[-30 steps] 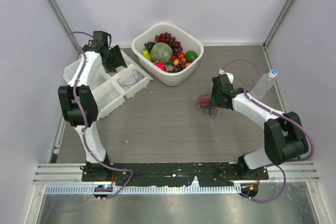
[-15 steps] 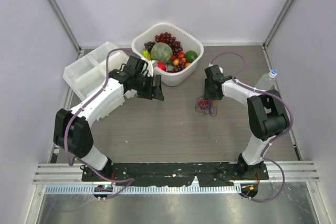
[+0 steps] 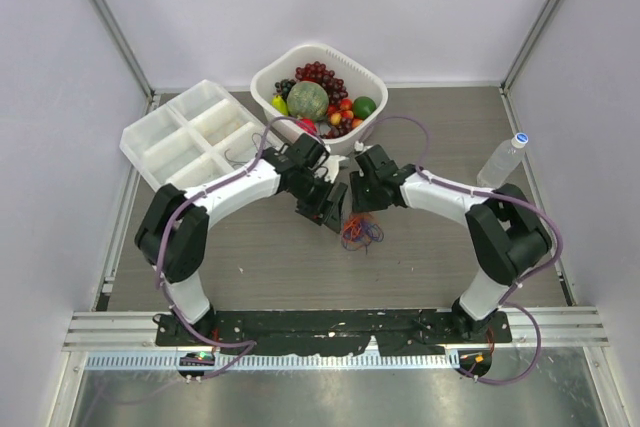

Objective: Untangle the cables

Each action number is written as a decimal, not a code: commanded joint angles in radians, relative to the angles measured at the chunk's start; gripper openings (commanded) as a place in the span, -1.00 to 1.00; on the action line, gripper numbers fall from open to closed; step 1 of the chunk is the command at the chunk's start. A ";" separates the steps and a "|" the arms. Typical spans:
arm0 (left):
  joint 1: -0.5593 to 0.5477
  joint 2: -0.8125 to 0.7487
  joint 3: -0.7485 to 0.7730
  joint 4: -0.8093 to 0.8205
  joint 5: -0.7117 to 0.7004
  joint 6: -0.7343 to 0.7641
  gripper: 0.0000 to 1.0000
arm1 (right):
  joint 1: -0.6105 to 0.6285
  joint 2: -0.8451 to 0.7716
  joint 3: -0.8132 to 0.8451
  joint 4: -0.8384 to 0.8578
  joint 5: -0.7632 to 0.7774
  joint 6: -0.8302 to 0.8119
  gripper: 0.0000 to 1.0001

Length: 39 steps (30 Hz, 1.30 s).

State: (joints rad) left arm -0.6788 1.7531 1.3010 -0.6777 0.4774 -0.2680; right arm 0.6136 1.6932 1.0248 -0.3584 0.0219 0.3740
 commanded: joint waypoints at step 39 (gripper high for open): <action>-0.169 0.275 0.236 -0.046 -0.126 0.082 -0.62 | -0.170 -0.351 -0.258 0.052 -0.007 0.157 -0.17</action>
State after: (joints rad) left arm -0.8497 2.0296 1.4811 -0.7269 0.3653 -0.2005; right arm 0.4374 1.3525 0.7364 -0.3157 0.0151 0.5434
